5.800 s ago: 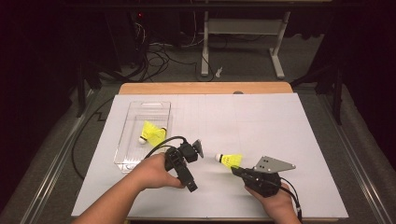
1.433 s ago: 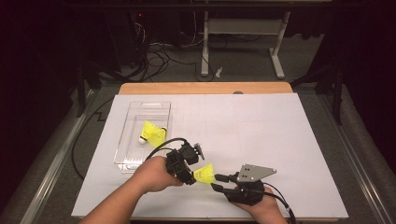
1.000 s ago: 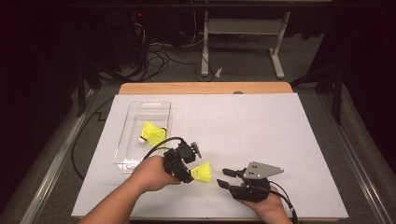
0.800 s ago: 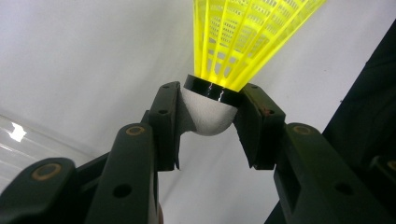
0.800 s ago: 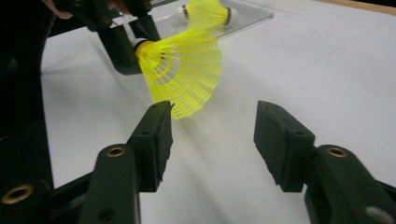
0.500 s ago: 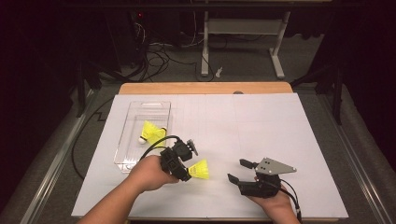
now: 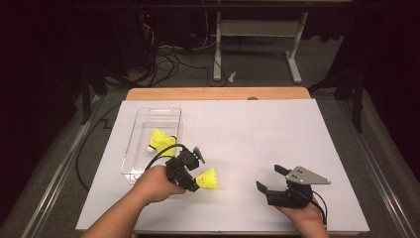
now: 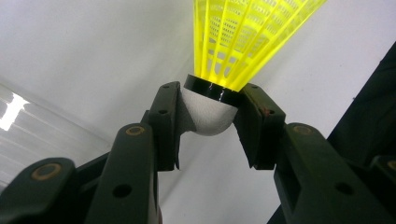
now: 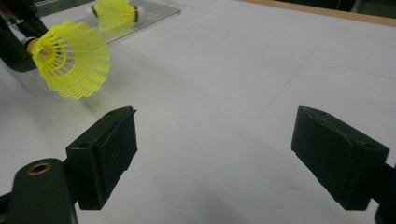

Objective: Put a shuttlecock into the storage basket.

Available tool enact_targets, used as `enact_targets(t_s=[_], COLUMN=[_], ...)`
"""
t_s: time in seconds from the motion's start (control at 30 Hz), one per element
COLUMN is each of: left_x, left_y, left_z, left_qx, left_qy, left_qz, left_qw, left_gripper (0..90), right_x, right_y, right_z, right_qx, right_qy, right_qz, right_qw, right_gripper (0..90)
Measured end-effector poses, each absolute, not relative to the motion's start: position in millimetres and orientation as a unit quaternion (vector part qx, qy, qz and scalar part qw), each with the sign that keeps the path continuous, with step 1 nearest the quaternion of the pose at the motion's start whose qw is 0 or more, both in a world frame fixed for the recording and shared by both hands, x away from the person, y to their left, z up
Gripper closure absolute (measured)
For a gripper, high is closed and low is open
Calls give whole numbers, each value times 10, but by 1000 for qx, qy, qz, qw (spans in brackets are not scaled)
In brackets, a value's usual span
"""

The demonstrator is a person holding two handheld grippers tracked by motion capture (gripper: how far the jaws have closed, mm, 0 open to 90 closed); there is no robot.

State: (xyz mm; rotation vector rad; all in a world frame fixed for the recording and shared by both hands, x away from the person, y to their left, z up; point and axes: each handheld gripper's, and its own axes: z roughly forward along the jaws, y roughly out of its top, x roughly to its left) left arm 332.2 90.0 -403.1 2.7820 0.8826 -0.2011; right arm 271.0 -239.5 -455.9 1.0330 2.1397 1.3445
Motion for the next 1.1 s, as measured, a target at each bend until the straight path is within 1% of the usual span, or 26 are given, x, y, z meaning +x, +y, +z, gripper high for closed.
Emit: enact_targets(t_s=[0.07,0.17,0.43,0.6,1.1], left_x=[3317,3312,3319,3320,3334], left_y=[905,898,873,874,941], left_z=[-4047,-4059,-4079,-4070,-3988], left_qx=[944,945,946,945,940], left_qy=[303,301,297,299,308], left_qz=[-68,-67,-71,-72,-82], left_qw=[110,107,108,112,126], left_gripper=[620,620,620,620,621], right_x=[2677,2640,2638,2682,2662], right_y=[-2488,-2561,-2605,-2649,-2632], right_z=[-4563,-4564,-4605,-4642,-4634], right_qx=[376,382,392,405,402], right_qy=[757,748,740,732,730], right_qz=[488,496,492,495,503], right_qw=[217,223,238,234,232], right_gripper=[128,122,4,3,3])
